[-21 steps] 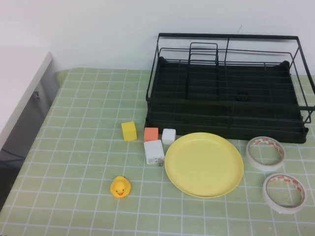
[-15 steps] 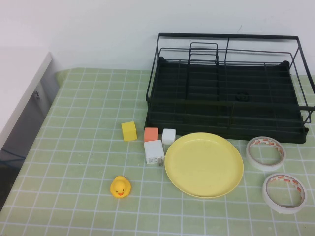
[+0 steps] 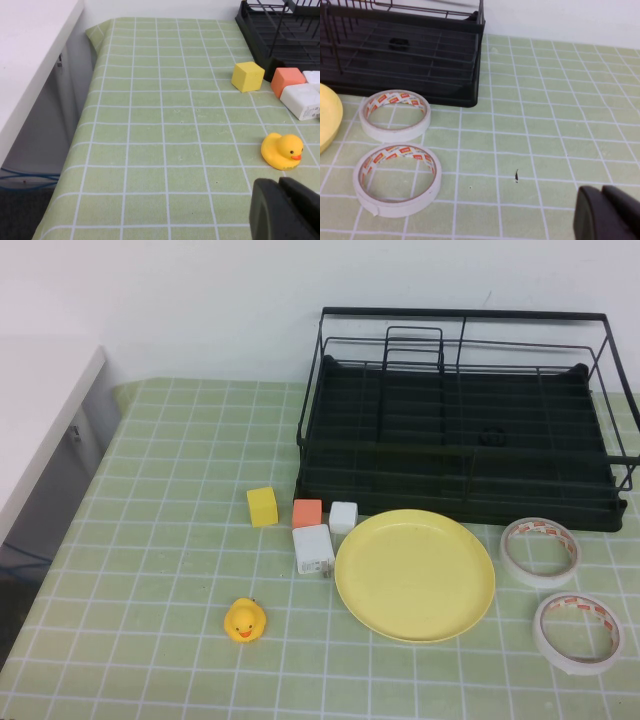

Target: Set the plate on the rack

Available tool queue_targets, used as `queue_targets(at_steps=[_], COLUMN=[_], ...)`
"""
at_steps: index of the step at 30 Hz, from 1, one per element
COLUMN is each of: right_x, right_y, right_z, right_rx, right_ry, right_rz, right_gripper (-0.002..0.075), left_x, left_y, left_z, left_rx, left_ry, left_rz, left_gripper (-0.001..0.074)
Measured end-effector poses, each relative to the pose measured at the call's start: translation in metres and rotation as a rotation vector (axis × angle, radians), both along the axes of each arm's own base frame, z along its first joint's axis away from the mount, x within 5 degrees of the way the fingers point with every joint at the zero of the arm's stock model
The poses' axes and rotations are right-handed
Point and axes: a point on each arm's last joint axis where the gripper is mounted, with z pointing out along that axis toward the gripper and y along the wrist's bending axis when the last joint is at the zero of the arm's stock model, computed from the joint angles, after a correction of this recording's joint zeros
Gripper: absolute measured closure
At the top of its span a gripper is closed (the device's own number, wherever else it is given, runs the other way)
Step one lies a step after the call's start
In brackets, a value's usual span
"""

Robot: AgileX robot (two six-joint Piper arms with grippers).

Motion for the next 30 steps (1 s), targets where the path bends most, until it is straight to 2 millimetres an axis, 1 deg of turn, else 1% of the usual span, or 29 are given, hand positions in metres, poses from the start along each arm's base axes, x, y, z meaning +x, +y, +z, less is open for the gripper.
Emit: queue_targets(at_steps=[11,15,17,19,21,22,24,26,28,30], right_x=[0.0,0.0,0.0,0.0,0.001,0.001,0.002,0.002,0.002,0.003], right_y=[0.0,0.0,0.001,0.002,0.006,0.008,0.015,0.022,0.027,0.029], right_z=[0.0,0.0,0.0,0.0,0.001,0.001,0.001,0.003,0.006,0.008], right_rx=[0.0,0.002,0.018,0.065,0.157,0.241,0.445,0.692,0.856,0.96], right_ry=[0.0,0.0,-0.002,-0.009,-0.025,-0.036,-0.055,-0.063,-0.076,-0.085], right_rz=[0.0,0.0,0.001,0.005,0.013,0.015,0.018,0.023,0.031,0.038], right_gripper=[0.0716,0.0716,0.0716,0.0716,0.0716,0.0716,0.0716,0.0716,0.0716,0.0716], left_x=[0.0,0.0,0.001,0.001,0.001,0.002,0.002,0.003,0.003,0.004], left_y=[0.0,0.001,0.0,-0.002,-0.006,-0.007,-0.007,-0.005,-0.001,0.003], left_z=[0.0,0.001,0.002,0.004,0.011,0.014,0.021,0.026,0.029,0.031], left_rx=[0.0,0.027,-0.002,-0.158,-0.479,-0.638,-1.015,-1.263,-1.404,-1.452], left_ry=[0.0,-0.012,-0.025,-0.03,-0.031,-0.027,-0.006,0.002,-0.016,-0.054], left_rz=[0.0,0.003,0.005,0.014,0.036,0.049,0.084,0.113,0.14,0.163], left_gripper=[0.0736,0.0736,0.0736,0.0736,0.0736,0.0736,0.0736,0.0736,0.0736,0.0736])
